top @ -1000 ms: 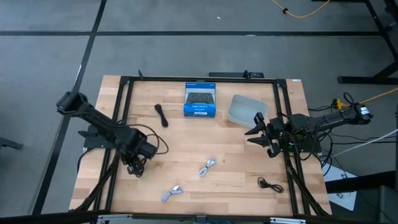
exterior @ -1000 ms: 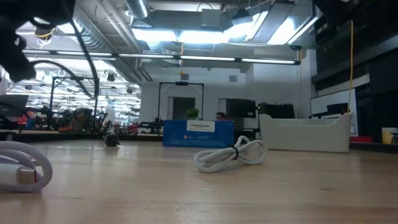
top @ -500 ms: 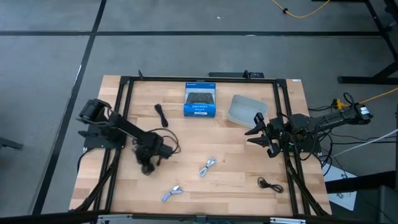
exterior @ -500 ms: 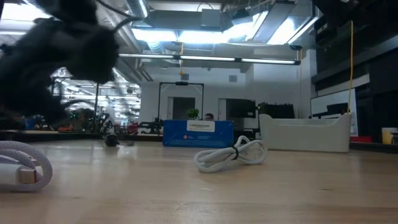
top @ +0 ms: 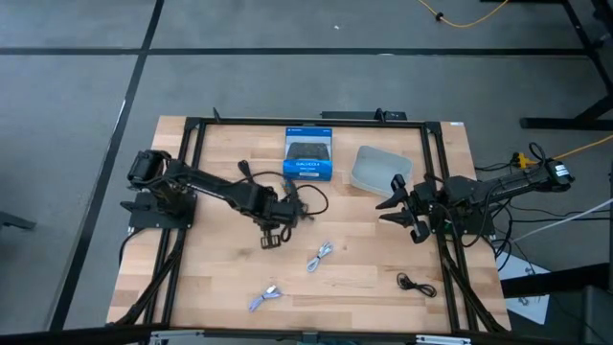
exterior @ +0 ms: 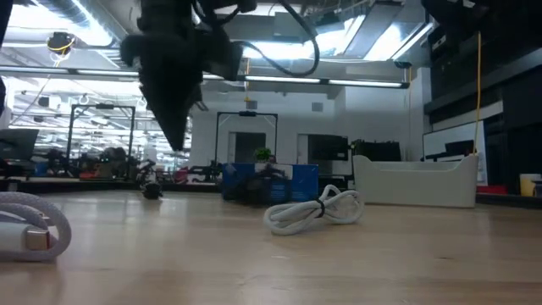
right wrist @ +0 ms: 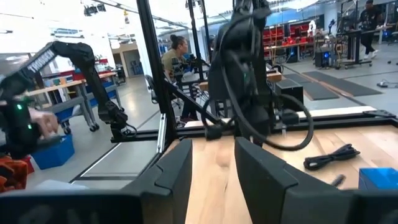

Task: Pick and place USB-C Cables
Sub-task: Put the gray charger cable into the gray bin

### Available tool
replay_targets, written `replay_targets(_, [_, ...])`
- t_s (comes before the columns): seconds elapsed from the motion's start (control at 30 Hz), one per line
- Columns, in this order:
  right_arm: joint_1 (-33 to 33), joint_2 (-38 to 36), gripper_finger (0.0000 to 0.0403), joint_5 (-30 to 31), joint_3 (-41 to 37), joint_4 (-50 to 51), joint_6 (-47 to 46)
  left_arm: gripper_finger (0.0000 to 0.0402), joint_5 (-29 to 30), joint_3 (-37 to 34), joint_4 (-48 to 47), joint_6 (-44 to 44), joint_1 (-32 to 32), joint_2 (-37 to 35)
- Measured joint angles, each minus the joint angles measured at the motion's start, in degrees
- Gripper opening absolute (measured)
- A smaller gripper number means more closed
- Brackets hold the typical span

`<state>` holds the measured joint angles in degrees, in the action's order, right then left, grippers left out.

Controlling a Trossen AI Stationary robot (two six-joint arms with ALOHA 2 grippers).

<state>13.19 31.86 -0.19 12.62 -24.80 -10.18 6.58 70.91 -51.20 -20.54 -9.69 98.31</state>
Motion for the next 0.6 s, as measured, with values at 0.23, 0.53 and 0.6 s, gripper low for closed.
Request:
replay_targets(0.23, [0.0,0.02,0.0126,-0.02,-0.01,0.28,-0.03,0.0,-5.49,4.46,-17.93,2.25,2.18,-0.03])
replay_targets(0.53, [0.02,0.0,0.0126,-0.02,0.0,0.65,-0.03,0.0,-39.76,1.8,-2.15,-10.9,-2.96,3.6])
replay_targets(0.6, [0.02,0.02,0.0126,-0.02,0.0,0.7,0.14,0.0,-41.99,1.8,-0.81,-17.52,-5.73,5.27])
